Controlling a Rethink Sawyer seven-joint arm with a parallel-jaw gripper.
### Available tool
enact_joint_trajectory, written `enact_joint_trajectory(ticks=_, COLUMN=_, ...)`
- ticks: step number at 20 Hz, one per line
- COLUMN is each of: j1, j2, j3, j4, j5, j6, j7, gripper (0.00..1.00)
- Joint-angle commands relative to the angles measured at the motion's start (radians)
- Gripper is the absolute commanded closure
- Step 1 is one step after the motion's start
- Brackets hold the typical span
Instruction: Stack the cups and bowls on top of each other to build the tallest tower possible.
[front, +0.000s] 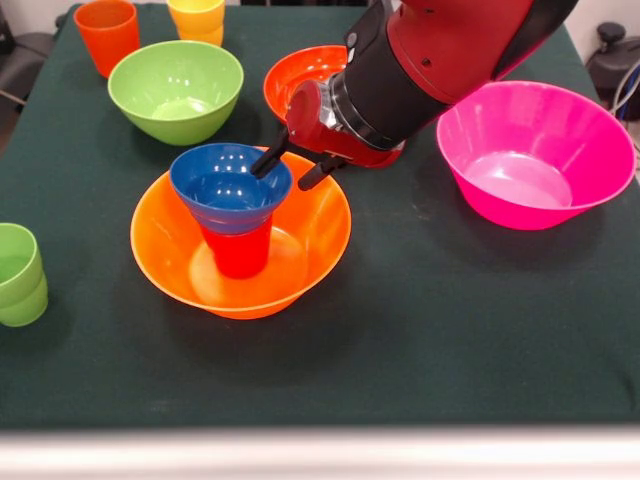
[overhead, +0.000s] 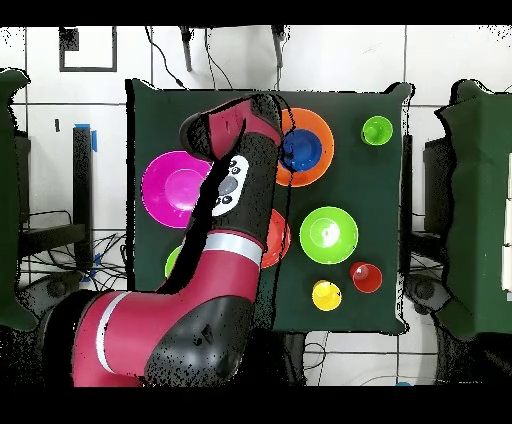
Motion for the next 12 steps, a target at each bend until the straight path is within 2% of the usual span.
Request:
enact_joint_trajectory(ticks=1, j1=-0.012, j2=-0.020, j3=0.102, j4=0.033, j5=0.004, j6=-0.030, j7=-0.005, gripper=0.00)
enact_joint_trajectory(ticks=12, j1=-0.013, j2=-0.012, j3=0.099, j4=0.014, j5=-0.004, j6=-0.018, j7=-0.025, gripper=0.00)
